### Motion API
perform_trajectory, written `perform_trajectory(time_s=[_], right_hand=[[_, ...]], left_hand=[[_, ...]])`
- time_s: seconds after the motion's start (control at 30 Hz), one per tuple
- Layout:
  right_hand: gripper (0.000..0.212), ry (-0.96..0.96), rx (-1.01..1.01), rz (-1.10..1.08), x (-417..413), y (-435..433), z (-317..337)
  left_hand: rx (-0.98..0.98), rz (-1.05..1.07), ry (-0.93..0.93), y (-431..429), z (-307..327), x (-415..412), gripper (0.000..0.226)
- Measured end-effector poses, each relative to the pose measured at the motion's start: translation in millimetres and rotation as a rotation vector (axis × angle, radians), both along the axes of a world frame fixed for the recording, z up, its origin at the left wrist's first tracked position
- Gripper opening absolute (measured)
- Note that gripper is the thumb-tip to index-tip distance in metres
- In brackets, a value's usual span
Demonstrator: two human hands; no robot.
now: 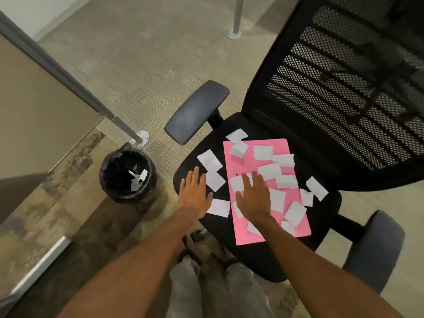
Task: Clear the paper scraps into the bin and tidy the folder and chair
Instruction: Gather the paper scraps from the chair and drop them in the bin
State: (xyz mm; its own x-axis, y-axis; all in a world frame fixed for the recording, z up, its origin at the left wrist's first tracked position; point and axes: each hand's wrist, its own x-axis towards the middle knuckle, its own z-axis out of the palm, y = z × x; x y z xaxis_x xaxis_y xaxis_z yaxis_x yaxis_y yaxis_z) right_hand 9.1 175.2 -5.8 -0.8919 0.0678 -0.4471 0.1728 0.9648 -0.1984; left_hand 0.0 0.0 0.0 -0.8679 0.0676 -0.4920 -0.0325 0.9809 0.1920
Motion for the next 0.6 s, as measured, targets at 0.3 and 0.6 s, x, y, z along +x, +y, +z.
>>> perform_trajectory(time_s=[0.3, 0.6], right_hand=[[0.069, -0.046, -0.014, 0.011, -19.7, -1.1, -48.5], [0.059, 0.039, -0.023, -0.004, -24.3, 0.7, -63.7]], left_hand=[[-0.021, -0.195, 0.082, 4.0, -56.1, -46.2, 0.082], [0.009, -0.176, 0.070, 9.3, -72.1, -60.4, 0.085]])
